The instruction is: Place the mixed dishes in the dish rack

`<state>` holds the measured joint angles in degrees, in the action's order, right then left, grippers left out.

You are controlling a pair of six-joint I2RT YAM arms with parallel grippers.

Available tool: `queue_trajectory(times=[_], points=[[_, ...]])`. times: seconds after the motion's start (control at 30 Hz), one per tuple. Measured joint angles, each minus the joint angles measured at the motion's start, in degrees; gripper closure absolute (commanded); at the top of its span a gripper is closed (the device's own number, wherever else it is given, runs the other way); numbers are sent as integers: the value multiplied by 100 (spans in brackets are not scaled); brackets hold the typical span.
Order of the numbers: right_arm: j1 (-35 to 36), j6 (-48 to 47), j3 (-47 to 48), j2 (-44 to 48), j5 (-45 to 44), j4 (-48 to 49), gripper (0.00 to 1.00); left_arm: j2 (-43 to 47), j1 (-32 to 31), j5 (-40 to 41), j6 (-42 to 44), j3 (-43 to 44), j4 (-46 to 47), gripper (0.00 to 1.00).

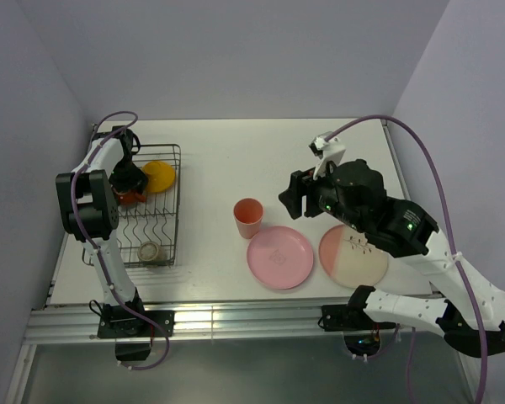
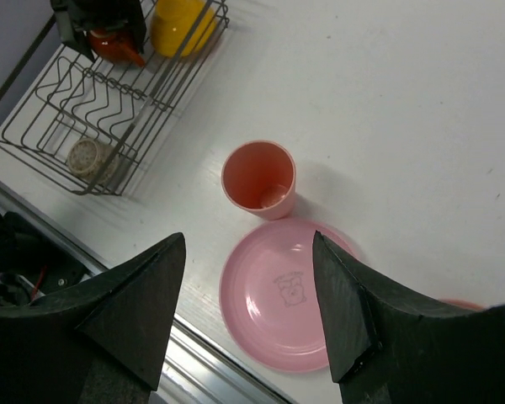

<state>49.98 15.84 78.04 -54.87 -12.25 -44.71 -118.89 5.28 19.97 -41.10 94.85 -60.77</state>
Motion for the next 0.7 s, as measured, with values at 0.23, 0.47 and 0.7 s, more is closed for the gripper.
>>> queue_trajectory(times=[0.23, 0.47, 0.7], points=[[0, 39, 192, -358, 173, -114, 31, 2, 4, -11, 2, 0, -101, 36], [-7, 179, 341, -616, 181, -343, 31, 4, 4, -13, -2, 13, -229, 30], [-105, 236, 341, -846, 291, -485, 31, 7, 2, -192, 0, 170, -398, 18]])
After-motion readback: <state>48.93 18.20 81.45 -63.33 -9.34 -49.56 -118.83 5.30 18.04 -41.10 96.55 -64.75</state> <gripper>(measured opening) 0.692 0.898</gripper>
